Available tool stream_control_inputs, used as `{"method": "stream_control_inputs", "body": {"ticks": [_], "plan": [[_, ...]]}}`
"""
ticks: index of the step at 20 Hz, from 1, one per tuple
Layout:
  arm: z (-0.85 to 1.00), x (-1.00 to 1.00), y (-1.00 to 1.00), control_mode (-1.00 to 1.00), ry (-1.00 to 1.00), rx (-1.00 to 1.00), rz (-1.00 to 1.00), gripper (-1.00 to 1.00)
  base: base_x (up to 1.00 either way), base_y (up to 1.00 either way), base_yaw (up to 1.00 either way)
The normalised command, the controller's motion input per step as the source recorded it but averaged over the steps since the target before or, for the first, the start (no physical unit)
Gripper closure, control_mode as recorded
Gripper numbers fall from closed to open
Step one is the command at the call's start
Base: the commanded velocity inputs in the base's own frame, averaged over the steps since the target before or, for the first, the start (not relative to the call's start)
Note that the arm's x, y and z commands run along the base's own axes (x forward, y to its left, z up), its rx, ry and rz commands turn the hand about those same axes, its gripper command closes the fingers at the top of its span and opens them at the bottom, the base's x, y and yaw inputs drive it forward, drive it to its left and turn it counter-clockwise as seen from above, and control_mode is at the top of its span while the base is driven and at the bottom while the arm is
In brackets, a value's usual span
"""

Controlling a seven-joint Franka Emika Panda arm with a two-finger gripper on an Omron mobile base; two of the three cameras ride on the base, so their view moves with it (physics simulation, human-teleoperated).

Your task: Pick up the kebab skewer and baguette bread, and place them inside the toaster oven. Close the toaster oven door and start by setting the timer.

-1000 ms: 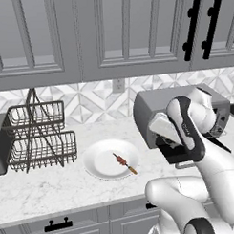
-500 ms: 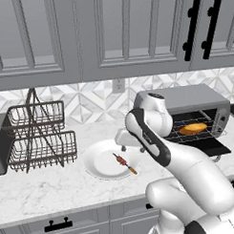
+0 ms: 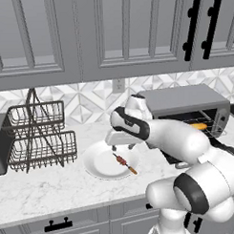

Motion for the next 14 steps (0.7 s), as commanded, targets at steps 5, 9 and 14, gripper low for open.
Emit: {"method": "stream_control_inputs", "body": {"ticks": [5,9,14], "plan": [[-0.69,0.10,0.00,-1.00,0.00,-0.25,0.05,-1.00,0.00,0.00,0.00],[-0.38,0.04,-0.01,-1.00,0.00,-0.17,0.00,-1.00,0.00,0.00,0.00],[-0.29,-0.04,-0.05,-1.00,0.03,-0.01,0.01,-1.00,0.00,0.00,0.00]]}}
